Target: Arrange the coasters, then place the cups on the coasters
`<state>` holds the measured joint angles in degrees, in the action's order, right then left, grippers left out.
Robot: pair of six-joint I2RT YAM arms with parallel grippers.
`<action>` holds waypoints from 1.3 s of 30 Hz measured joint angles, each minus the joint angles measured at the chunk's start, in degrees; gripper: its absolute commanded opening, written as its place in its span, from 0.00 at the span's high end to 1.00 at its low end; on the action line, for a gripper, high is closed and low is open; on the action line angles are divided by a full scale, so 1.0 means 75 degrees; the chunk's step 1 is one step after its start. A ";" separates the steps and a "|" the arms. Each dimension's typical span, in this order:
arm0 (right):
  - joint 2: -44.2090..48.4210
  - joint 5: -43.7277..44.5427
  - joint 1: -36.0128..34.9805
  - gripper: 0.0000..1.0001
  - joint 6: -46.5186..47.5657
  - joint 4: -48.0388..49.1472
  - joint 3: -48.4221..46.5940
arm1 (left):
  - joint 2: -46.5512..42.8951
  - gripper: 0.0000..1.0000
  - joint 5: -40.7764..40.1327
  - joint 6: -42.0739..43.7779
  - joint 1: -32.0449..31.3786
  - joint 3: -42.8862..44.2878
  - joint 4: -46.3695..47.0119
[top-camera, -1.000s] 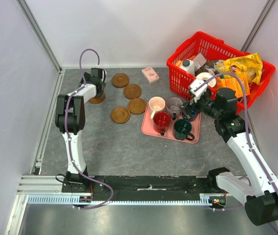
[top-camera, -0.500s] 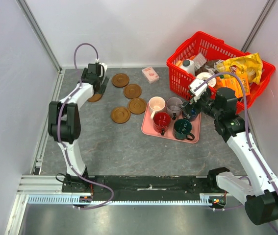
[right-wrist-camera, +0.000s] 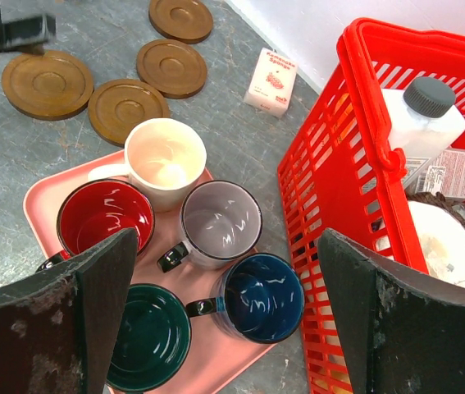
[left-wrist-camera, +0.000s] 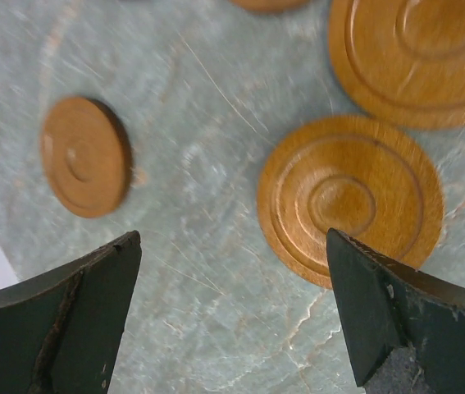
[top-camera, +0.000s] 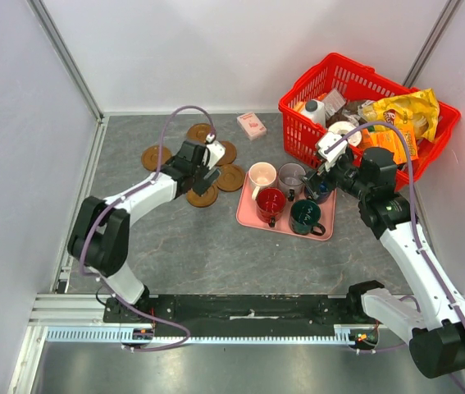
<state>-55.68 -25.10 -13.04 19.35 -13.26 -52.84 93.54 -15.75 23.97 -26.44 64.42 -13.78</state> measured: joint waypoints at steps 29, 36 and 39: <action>0.0047 0.0076 0.0003 0.02 0.0058 0.0044 0.0085 | 0.0968 0.00 -0.0192 0.0184 0.0734 -0.0912 0.0903; 0.0073 0.0076 0.0003 0.02 0.0058 0.0044 0.0085 | 0.0399 0.00 0.0006 0.0251 0.1827 -0.1469 0.0705; 0.0076 0.0076 0.0003 0.02 0.0058 0.0044 0.0085 | 0.0154 0.00 0.0117 0.0358 0.2355 -0.1690 0.0577</action>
<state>-55.11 -24.53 -13.02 19.79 -12.93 -52.21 94.70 -14.87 26.65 -8.78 51.75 -9.45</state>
